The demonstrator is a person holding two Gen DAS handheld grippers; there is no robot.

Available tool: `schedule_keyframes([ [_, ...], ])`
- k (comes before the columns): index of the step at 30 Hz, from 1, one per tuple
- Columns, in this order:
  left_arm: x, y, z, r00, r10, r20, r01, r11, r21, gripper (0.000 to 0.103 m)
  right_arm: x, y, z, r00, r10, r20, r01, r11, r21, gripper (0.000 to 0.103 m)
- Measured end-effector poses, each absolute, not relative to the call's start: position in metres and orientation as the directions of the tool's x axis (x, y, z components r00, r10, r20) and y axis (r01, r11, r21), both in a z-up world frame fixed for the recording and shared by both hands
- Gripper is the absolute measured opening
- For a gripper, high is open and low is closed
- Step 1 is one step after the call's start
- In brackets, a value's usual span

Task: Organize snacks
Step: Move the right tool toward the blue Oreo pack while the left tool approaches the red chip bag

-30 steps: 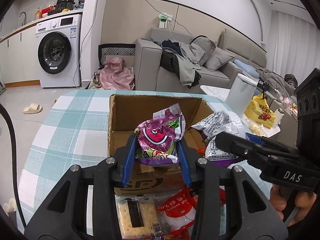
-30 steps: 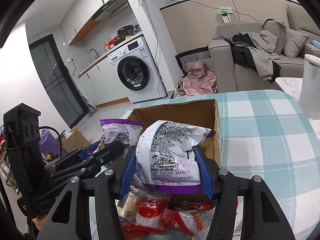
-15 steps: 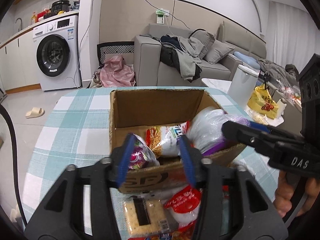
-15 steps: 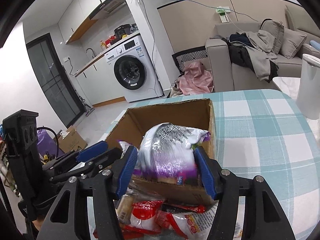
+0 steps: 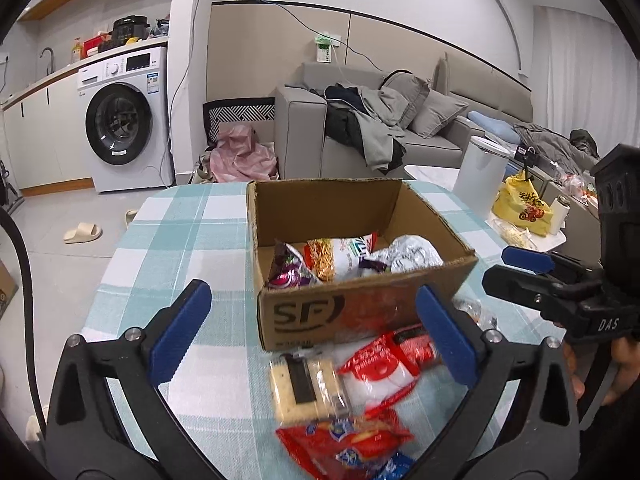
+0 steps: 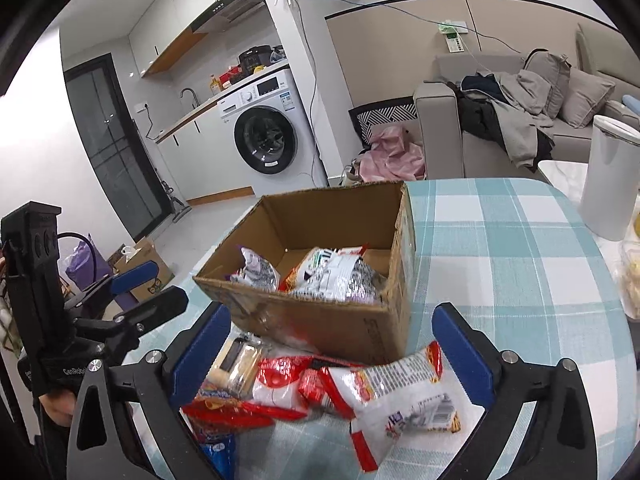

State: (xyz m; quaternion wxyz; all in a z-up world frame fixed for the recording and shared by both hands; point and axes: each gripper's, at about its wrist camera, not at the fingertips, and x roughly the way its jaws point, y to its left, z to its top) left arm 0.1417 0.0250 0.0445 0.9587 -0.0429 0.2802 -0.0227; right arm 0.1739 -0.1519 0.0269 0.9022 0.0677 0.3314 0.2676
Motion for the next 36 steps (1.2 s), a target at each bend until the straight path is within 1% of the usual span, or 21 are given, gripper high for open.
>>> schedule_keyframes([
  [5, 0.122, 0.028, 0.041, 0.837, -0.065, -0.543, 0.018, 0.996, -0.091, 0.102, 0.159, -0.154, 0.017, 0.627, 0.499, -0.598, -0.443, 0.86, 0.254, 0.103],
  [8, 0.112, 0.03, 0.038, 0.829, -0.066, -0.555, 0.012, 0.995, -0.1, 0.102, 0.152, -0.156, 0.01, 0.611, 0.498, -0.615, -0.439, 0.86, 0.26, 0.103],
  [13, 0.096, 0.032, 0.031, 0.825, -0.06, -0.562, 0.008, 0.996, -0.093, 0.102, 0.137, -0.156, 0.006, 0.599, 0.508, -0.619, -0.445, 0.854, 0.27, 0.103],
  [18, 0.088, 0.034, 0.021, 0.812, -0.063, -0.581, 0.002, 0.995, -0.105, 0.102, 0.131, -0.155, 0.001, 0.6, 0.488, -0.634, -0.44, 0.863, 0.248, 0.103],
  [27, 0.074, 0.04, 0.005, 0.797, -0.043, -0.602, -0.028, 0.994, -0.107, 0.102, 0.12, -0.159, -0.015, 0.58, 0.477, -0.66, -0.421, 0.869, 0.258, 0.103],
  [36, 0.05, 0.028, -0.004, 0.793, -0.034, -0.609, -0.013, 0.997, -0.072, 0.102, 0.105, -0.132, -0.03, 0.536, 0.494, -0.684, -0.479, 0.846, 0.236, 0.103],
])
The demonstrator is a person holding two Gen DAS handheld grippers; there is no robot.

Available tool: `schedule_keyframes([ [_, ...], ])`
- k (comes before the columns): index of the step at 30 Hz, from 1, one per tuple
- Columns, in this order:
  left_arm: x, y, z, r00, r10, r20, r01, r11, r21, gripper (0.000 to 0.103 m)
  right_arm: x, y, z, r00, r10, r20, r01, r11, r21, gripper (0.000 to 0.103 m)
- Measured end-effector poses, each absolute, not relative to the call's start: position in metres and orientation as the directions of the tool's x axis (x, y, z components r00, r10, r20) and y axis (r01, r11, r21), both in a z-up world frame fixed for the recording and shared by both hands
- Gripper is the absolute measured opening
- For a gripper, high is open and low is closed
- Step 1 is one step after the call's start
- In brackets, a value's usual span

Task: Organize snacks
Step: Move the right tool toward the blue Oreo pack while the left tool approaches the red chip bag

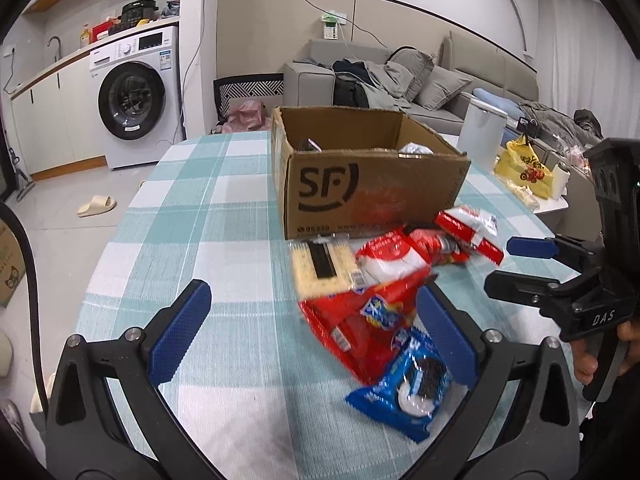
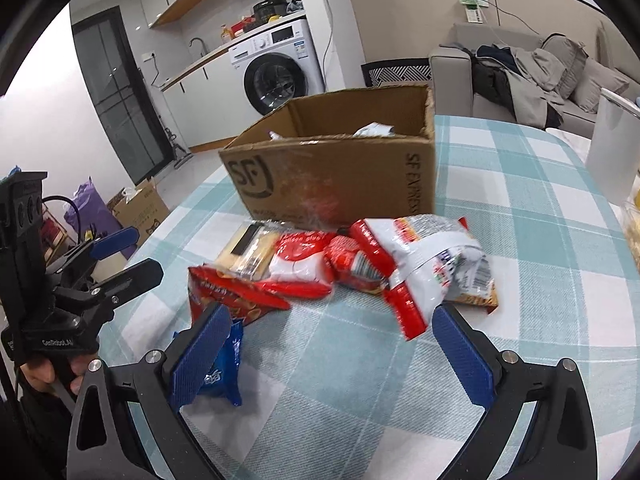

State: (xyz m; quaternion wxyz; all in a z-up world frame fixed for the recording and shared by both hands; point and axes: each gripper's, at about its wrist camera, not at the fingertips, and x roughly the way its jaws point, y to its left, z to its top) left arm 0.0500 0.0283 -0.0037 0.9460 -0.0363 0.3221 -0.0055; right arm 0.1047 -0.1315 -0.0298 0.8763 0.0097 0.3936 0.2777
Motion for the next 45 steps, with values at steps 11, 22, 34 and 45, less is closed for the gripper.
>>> schedule_keyframes([
  [11, 0.035, 0.04, -0.025, 0.758, -0.033, -0.651, -0.045, 0.994, -0.102, 0.102, 0.084, -0.102, -0.052, 0.456, 0.515, -0.726, -0.536, 0.81, 0.238, 0.103],
  [22, 0.035, 0.067, -0.039, 0.733, -0.018, -0.68, -0.128, 0.978, -0.163, 0.102, 0.074, -0.067, -0.062, 0.383, 0.526, -0.759, -0.598, 0.768, 0.23, 0.103],
  [34, 0.039, 0.059, -0.044, 0.721, -0.02, -0.693, -0.108, 0.984, -0.141, 0.102, 0.071, -0.055, -0.07, 0.374, 0.501, -0.78, -0.594, 0.776, 0.213, 0.103],
  [45, 0.04, 0.052, -0.048, 0.706, -0.028, -0.707, -0.088, 0.988, -0.127, 0.102, 0.083, -0.101, -0.068, 0.481, 0.412, -0.774, -0.474, 0.865, 0.165, 0.102],
])
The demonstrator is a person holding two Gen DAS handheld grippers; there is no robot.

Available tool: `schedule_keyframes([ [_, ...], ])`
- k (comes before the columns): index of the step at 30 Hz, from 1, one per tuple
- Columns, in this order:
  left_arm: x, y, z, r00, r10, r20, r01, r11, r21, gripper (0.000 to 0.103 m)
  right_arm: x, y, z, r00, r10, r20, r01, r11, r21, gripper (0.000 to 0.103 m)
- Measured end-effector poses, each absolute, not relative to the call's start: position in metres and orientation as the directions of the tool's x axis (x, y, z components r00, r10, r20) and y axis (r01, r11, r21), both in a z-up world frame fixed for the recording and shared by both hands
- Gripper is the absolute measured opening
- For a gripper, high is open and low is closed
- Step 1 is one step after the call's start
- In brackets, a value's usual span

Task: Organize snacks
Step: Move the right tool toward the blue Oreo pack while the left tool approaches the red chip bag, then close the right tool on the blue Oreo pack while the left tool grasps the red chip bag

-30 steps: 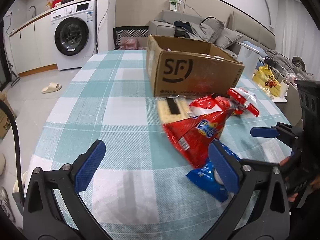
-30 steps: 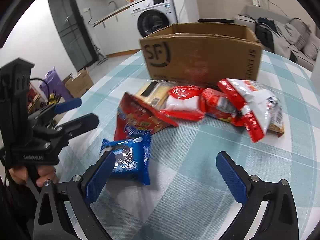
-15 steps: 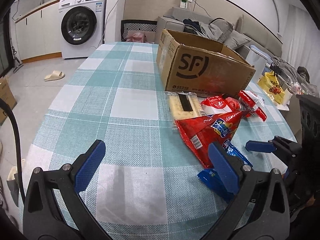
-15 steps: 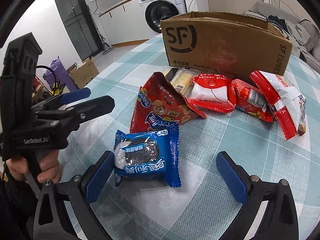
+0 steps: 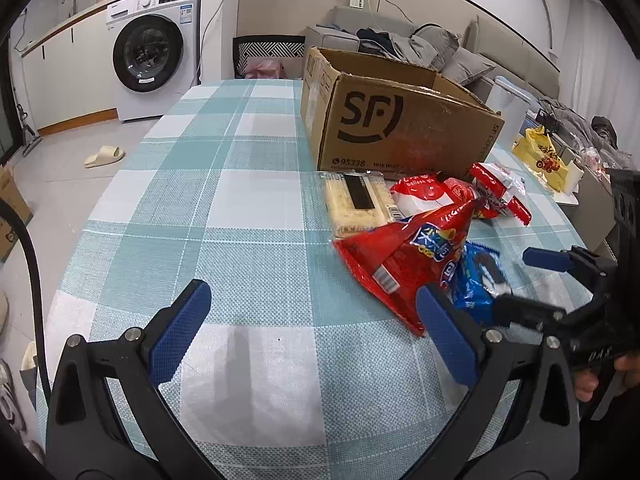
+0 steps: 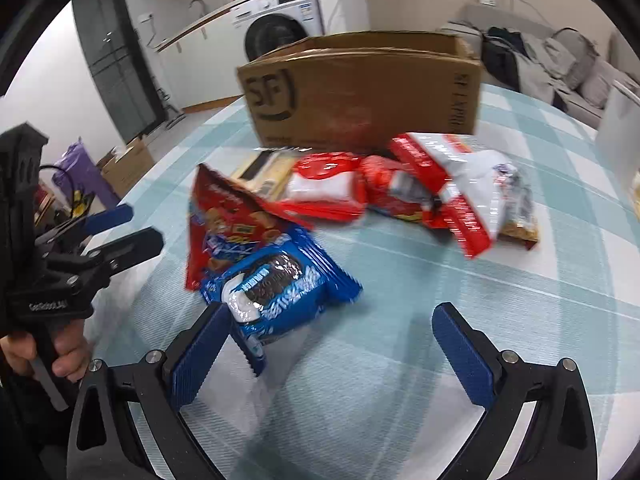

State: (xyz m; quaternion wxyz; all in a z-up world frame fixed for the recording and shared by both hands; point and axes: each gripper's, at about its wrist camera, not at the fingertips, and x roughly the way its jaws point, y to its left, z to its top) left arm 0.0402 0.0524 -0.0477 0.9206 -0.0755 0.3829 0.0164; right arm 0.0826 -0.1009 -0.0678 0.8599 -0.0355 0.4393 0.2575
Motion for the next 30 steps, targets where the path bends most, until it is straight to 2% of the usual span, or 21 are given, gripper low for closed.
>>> schedule_keyframes([
  [11, 0.043, 0.048, -0.05, 0.696, -0.031, -0.718, -0.074, 0.991, -0.114, 0.102, 0.087, -0.086, -0.061, 0.483, 0.454, -0.749, -0.47, 0.856, 0.216, 0.103],
  [20, 0.045, 0.053, -0.053, 0.689, -0.043, -0.724, -0.082, 0.987, -0.137, 0.102, 0.102, -0.082, -0.071, 0.473, 0.397, -0.786, -0.426, 0.884, 0.19, 0.103],
  [30, 0.047, 0.049, -0.054, 0.687, -0.045, -0.726, -0.067, 0.99, -0.125, 0.102, 0.104, -0.11, -0.07, 0.492, 0.379, -0.784, -0.408, 0.896, 0.176, 0.102],
])
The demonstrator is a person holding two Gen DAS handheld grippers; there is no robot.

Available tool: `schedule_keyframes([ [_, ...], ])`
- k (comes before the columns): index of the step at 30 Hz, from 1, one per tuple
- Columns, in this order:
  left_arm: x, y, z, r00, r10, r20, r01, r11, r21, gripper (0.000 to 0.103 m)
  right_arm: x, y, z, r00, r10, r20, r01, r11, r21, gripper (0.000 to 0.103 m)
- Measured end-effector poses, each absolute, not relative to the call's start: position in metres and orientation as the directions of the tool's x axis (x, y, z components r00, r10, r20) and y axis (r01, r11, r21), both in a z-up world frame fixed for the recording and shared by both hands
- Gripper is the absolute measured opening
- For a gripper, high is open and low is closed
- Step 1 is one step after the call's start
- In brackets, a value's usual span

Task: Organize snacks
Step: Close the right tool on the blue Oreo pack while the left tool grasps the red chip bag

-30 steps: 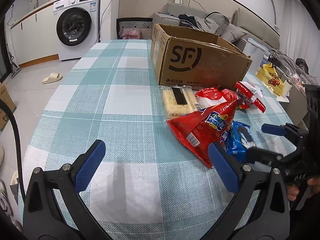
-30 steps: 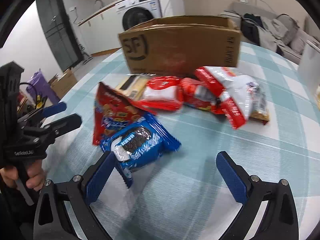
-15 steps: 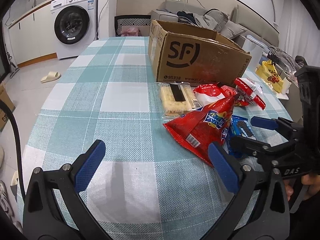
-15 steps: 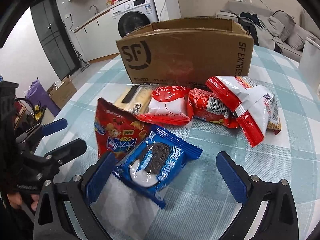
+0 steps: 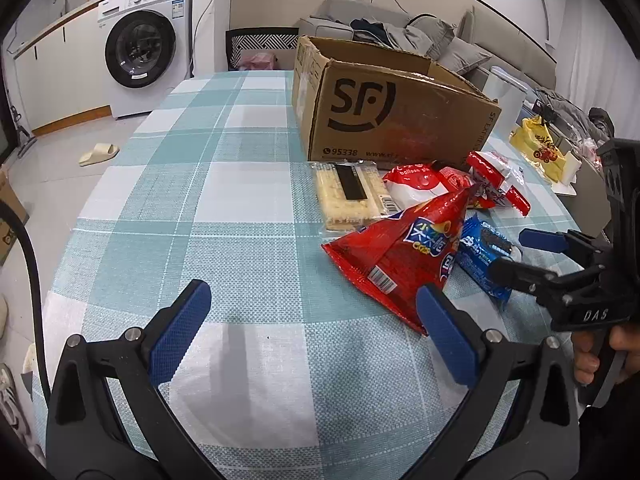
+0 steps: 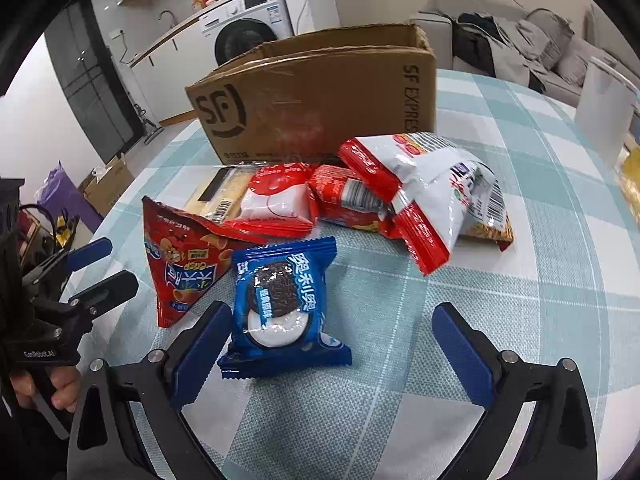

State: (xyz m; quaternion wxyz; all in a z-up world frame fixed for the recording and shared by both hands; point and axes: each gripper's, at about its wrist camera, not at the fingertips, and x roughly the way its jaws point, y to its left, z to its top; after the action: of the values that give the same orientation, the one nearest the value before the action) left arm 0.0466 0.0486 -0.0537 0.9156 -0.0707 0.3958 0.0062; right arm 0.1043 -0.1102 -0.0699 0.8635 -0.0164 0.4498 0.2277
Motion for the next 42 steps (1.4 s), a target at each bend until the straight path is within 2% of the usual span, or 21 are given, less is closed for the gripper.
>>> schedule_keyframes([
  [2, 0.048, 0.047, -0.054, 0.687, -0.05, -0.725, -0.064, 0.99, -0.129, 0.102, 0.102, -0.102, -0.071, 0.495, 0.364, -0.789, -0.431, 0.891, 0.14, 0.097],
  [6, 0.053, 0.041, -0.053, 0.685, -0.055, -0.726, -0.055, 0.99, -0.127, 0.102, 0.097, -0.089, -0.073, 0.504, 0.348, -0.79, -0.468, 0.879, 0.088, 0.074],
  [9, 0.056, 0.038, -0.053, 0.68, -0.063, -0.73, -0.052, 0.99, -0.134, 0.102, 0.095, -0.09, -0.073, 0.494, 0.381, -0.781, -0.498, 0.861, 0.104, 0.06],
  [11, 0.059, 0.036, -0.053, 0.676, -0.072, -0.734, -0.05, 0.989, -0.142, 0.102, 0.093, -0.092, -0.073, 0.481, 0.413, -0.773, -0.514, 0.847, 0.133, 0.057],
  [13, 0.061, 0.031, -0.053, 0.673, -0.078, -0.735, -0.042, 0.989, -0.144, 0.102, 0.093, -0.097, -0.072, 0.469, 0.453, -0.758, -0.522, 0.834, 0.176, 0.047],
  [23, 0.081, 0.006, -0.057, 0.645, -0.105, -0.757, 0.03, 0.993, -0.112, 0.102, 0.085, -0.118, -0.061, 0.497, 0.5, -0.709, -0.49, 0.836, 0.247, 0.047],
  [32, 0.111, -0.007, -0.066, 0.606, -0.111, -0.787, 0.048, 0.993, -0.104, 0.102, 0.086, -0.123, -0.06, 0.492, 0.51, -0.706, -0.48, 0.835, 0.269, 0.047],
  [33, 0.113, -0.009, -0.067, 0.606, -0.106, -0.788, 0.052, 0.994, -0.094, 0.1, 0.086, -0.123, -0.06, 0.49, 0.511, -0.706, -0.481, 0.834, 0.27, 0.047],
  [34, 0.112, -0.01, -0.067, 0.607, -0.106, -0.787, 0.058, 0.994, -0.089, 0.094, 0.086, -0.122, -0.061, 0.491, 0.511, -0.705, -0.48, 0.835, 0.27, 0.047],
  [35, 0.112, -0.012, -0.068, 0.608, -0.11, -0.786, 0.069, 0.994, -0.086, 0.084, 0.086, -0.122, -0.061, 0.492, 0.51, -0.706, -0.479, 0.835, 0.269, 0.047],
  [38, 0.108, -0.015, -0.067, 0.614, -0.139, -0.777, 0.109, 0.99, -0.091, 0.073, 0.087, -0.122, -0.062, 0.489, 0.509, -0.708, -0.479, 0.835, 0.27, 0.047],
  [40, 0.105, -0.019, -0.065, 0.621, -0.159, -0.768, 0.138, 0.986, -0.092, 0.066, 0.086, -0.122, -0.062, 0.49, 0.509, -0.708, -0.479, 0.836, 0.269, 0.047],
  [42, 0.102, -0.02, -0.063, 0.629, -0.164, -0.76, 0.15, 0.985, -0.088, 0.064, 0.086, -0.122, -0.061, 0.492, 0.51, -0.705, -0.48, 0.835, 0.27, 0.047],
])
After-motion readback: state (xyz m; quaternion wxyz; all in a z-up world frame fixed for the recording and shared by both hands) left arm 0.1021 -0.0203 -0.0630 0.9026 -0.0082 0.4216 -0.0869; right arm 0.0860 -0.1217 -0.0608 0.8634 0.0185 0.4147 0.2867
